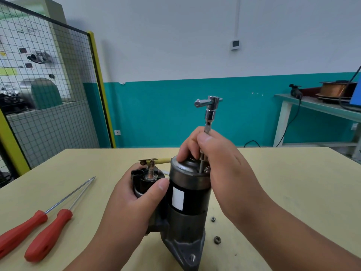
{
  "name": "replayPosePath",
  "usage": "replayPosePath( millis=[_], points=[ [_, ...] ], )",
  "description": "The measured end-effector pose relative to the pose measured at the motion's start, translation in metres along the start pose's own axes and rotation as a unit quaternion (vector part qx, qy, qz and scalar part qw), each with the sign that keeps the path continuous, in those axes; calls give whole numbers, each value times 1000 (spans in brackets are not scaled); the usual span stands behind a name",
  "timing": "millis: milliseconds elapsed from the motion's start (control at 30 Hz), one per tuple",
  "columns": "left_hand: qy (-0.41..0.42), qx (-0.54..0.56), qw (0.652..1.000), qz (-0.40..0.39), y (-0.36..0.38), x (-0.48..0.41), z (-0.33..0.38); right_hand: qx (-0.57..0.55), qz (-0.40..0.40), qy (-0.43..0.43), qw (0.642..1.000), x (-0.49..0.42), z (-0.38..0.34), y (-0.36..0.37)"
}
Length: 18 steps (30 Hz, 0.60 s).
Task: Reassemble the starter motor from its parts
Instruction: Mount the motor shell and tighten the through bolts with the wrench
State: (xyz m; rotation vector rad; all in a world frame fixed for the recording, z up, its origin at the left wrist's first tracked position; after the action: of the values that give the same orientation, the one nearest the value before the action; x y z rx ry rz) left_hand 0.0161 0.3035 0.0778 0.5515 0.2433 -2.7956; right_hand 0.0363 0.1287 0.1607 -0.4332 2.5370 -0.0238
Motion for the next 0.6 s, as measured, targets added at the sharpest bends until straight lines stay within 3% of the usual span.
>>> replayPosePath(
  millis=[100,600],
  points=[
    [-12,15,1000,6,-1,0,-1,-39,-16,-15,999,0,1,1],
    [-29,21,999,12,-1,0,-4,10,2,14,1000,-2,10,0]
  ],
)
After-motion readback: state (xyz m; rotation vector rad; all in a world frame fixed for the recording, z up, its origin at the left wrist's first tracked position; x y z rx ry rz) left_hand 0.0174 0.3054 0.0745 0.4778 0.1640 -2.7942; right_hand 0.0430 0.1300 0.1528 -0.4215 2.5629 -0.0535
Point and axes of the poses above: each hand's wrist, its own x-axis away from the middle knuckle, its own y-axis out of the palm, z = x × y, the point moved 6 cm from there along -x, towards the middle knuckle, and after that the axes turned 2 degrees about -x, right-handed, at the moved point
